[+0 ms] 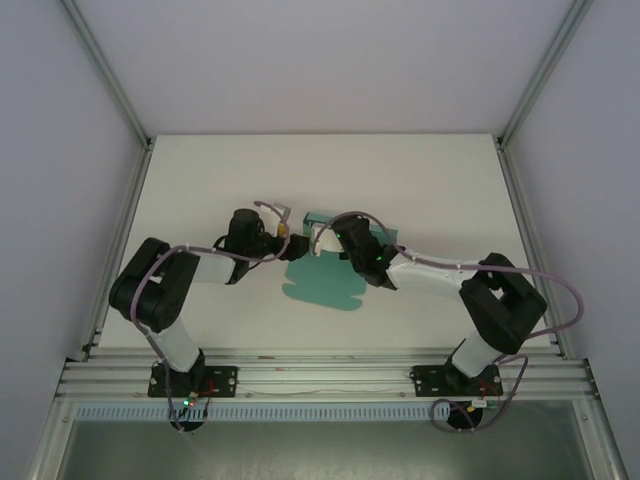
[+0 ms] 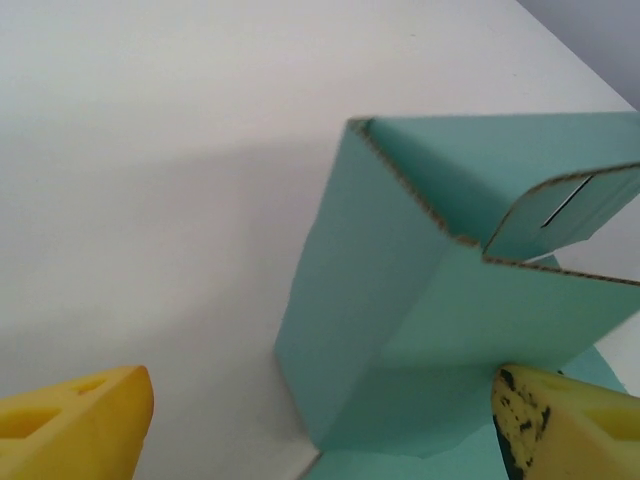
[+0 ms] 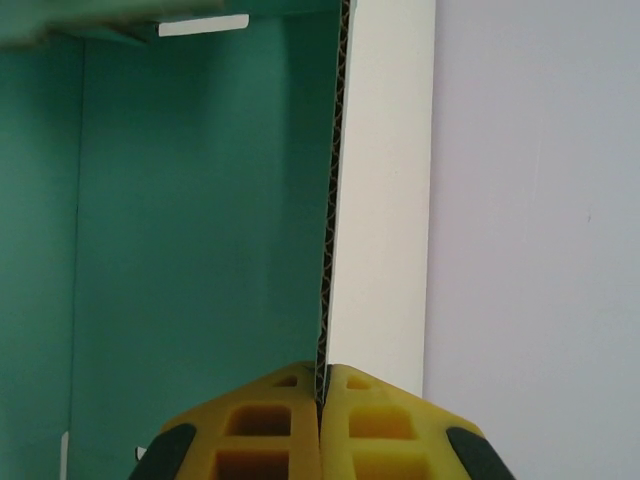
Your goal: Assemble paper box
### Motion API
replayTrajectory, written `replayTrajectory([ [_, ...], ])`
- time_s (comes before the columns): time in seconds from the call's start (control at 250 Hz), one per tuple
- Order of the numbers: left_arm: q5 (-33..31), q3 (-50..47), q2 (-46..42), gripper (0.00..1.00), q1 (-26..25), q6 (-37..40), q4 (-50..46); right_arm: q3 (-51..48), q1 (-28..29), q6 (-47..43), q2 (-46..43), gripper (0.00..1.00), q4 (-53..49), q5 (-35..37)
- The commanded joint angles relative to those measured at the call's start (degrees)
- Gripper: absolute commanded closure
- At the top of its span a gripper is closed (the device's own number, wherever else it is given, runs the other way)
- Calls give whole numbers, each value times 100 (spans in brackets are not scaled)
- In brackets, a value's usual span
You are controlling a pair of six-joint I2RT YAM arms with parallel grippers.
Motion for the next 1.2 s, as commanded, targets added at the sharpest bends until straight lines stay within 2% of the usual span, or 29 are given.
replayTrajectory([
  [0.0,80,365,199,14,-227,417,-60,67,102,0,100,100,-351,-16],
  [0.096,-434,440,316,14,-395,469,-72,23,145,37,56,100,-444,-136],
  [0.18,-806,456,419,23,-463,372,88,25,184,153,-11,100,-675,-230],
  [0.256,-899,421,474,30,-482,244,368,58,211,362,-71,100,-1011,-389],
  [0.408,-931,408,604,40,-615,286,894,158,231,773,-155,100,-1551,-774],
  [0.452,-933,468,644,46,-663,351,892,239,225,899,-142,100,-1804,-967],
  [0.512,-938,540,686,47,-737,485,849,369,219,1018,-93,100,-2097,-1165],
  [0.56,-936,585,740,57,-770,562,886,450,208,1065,-36,100,-2236,-1262],
  [0.704,-1044,623,770,69,-792,476,1044,622,190,1011,172,100,-2380,-1287],
  [0.747,-1132,641,776,77,-799,393,1066,561,192,926,213,100,-2205,-1174],
  [0.927,-1607,552,804,79,-898,309,1380,244,231,676,301,100,-1447,-773],
  [1.047,-1615,359,728,77,-895,180,1661,98,237,491,273,100,-1117,-511],
  [1.195,-2162,360,719,79,-927,-25,1684,-75,302,284,296,100,-881,-308],
])
